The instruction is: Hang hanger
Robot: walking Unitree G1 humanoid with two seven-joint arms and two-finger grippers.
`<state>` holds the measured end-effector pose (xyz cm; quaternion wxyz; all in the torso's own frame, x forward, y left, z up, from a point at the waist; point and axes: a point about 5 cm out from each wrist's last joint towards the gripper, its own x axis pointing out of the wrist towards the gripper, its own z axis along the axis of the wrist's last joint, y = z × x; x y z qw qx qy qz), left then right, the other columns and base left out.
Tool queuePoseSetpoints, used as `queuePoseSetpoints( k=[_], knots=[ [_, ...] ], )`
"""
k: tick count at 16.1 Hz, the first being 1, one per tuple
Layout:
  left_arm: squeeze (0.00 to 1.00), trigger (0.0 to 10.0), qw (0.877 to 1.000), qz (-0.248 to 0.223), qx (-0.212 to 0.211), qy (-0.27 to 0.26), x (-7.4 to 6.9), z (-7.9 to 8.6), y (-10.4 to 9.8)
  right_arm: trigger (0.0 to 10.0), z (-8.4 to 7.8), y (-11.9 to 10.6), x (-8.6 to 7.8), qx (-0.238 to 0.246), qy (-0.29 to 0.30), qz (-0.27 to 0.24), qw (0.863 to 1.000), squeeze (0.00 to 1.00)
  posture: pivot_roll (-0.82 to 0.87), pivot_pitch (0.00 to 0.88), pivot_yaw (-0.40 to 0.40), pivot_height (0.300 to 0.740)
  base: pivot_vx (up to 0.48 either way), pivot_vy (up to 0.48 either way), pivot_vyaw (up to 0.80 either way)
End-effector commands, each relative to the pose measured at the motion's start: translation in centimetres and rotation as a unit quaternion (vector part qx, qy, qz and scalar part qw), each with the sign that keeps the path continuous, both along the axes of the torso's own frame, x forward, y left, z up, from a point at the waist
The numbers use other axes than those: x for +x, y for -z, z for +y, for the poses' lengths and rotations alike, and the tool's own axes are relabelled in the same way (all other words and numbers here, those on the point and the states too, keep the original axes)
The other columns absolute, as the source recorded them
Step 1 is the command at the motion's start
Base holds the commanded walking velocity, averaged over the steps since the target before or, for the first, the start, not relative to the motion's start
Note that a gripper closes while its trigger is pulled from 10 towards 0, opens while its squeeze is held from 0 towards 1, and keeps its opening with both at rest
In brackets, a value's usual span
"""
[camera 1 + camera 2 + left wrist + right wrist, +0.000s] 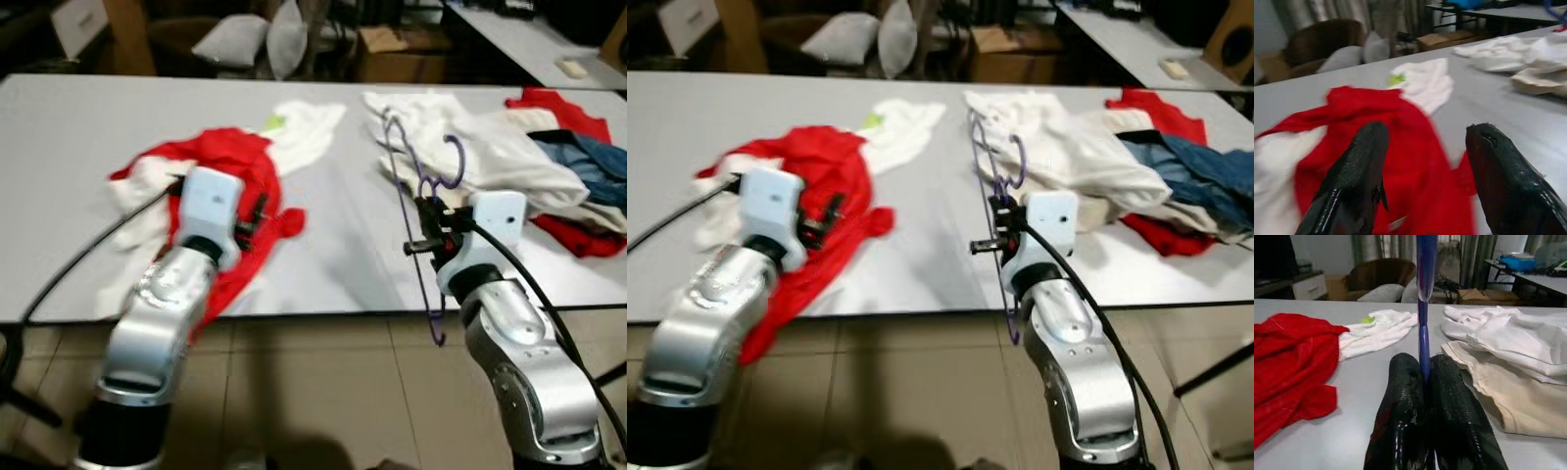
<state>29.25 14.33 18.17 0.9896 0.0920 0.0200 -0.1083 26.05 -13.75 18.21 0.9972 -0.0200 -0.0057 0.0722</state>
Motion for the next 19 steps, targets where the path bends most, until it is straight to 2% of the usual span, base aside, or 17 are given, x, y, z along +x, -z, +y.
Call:
queuePoseSetpoints(
  k=[1, 6, 8, 10, 13, 16, 19],
  knots=[
    [0.00, 10.0, 1.000, 0.005, -0.001, 0.022, -0.2, -1.0, 0.2, 10.0, -0.9, -0.1, 0.0, -0.005, 0.021, -0.002, 1.000, 0.00, 0.05, 0.049, 0.001, 0.740, 0.000, 0.330, 0.00],
    [0.00, 10.0, 1.000, 0.007, 0.005, 0.025, -0.4, -0.9, 0.5, 10.0, -1.2, 0.6, -0.5, -0.012, 0.031, 0.010, 0.999, 0.00, 0.04, 0.041, 0.013, 0.740, 0.000, 0.332, 0.00],
    [0.00, 10.0, 0.999, 0.008, 0.013, 0.039, -0.8, -1.1, 0.8, 10.0, -1.4, 1.0, -0.7, -0.026, 0.037, 0.017, 0.999, 0.00, 0.03, 0.043, 0.010, 0.740, 0.000, 0.000, 0.00],
    [0.00, 10.0, 1.000, 0.006, 0.020, 0.022, -1.1, -0.8, 1.3, 10.0, -1.6, 1.2, -0.9, -0.036, 0.039, 0.019, 0.998, 0.00, 0.03, 0.026, -0.002, 0.740, 0.000, -0.480, 0.00],
    [0.00, 10.0, 1.000, 0.015, -0.015, 0.015, -1.2, -0.9, 1.7, 10.0, -1.9, 1.1, -0.6, -0.050, 0.035, 0.016, 0.998, 0.00, 0.02, 0.024, -0.001, 0.740, 0.000, -0.160, 0.00],
    [0.00, 10.0, 0.999, 0.028, -0.012, 0.037, -2.0, -1.0, 2.4, 10.0, -2.6, 1.3, -0.7, -0.043, 0.049, 0.012, 0.998, 0.00, 0.03, 0.017, -0.012, 0.740, 0.000, 0.000, 0.00],
    [0.00, 10.0, 0.999, 0.003, -0.018, 0.027, -1.5, -0.9, 2.3, 10.0, -2.3, 1.6, -0.4, -0.046, 0.027, 0.016, 0.998, 0.00, 0.03, 0.000, -0.018, 0.740, 0.000, 0.000, 0.00]
  ],
)
